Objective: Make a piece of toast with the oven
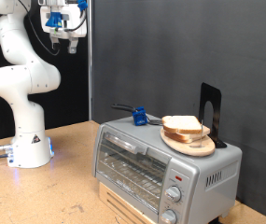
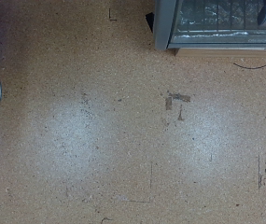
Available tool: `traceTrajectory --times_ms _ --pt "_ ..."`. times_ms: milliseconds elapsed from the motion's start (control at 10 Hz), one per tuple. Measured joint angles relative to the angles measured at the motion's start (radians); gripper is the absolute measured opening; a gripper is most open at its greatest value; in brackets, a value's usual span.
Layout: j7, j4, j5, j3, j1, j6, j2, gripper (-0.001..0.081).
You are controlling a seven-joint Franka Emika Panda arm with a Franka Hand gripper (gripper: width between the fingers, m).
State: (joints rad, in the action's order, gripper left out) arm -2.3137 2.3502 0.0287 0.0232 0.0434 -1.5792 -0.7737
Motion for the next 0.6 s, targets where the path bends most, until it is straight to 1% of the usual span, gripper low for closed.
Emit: traceTrajectory --times_ms 100,200,300,400,500,600 --pt "0.015 0.000 0.000 0.001 0.000 -0.014 0.000 0.0809" --pt "0.067 0.000 0.000 0.001 -0.003 -0.031 0.000 0.0809" --pt "0.154 0.000 0.000 -0.002 -0.012 -0.043 0.000 0.0809" --pt "0.266 -0.003 0.000 -0.010 -0.029 -0.045 0.003 0.0809" --pt "0.384 -0.009 -0.024 -0.019 -0.044 -0.056 0.012 0.0809" --pt "0.496 -0.011 -0.065 -0.025 -0.053 -0.096 0.028 0.0809"
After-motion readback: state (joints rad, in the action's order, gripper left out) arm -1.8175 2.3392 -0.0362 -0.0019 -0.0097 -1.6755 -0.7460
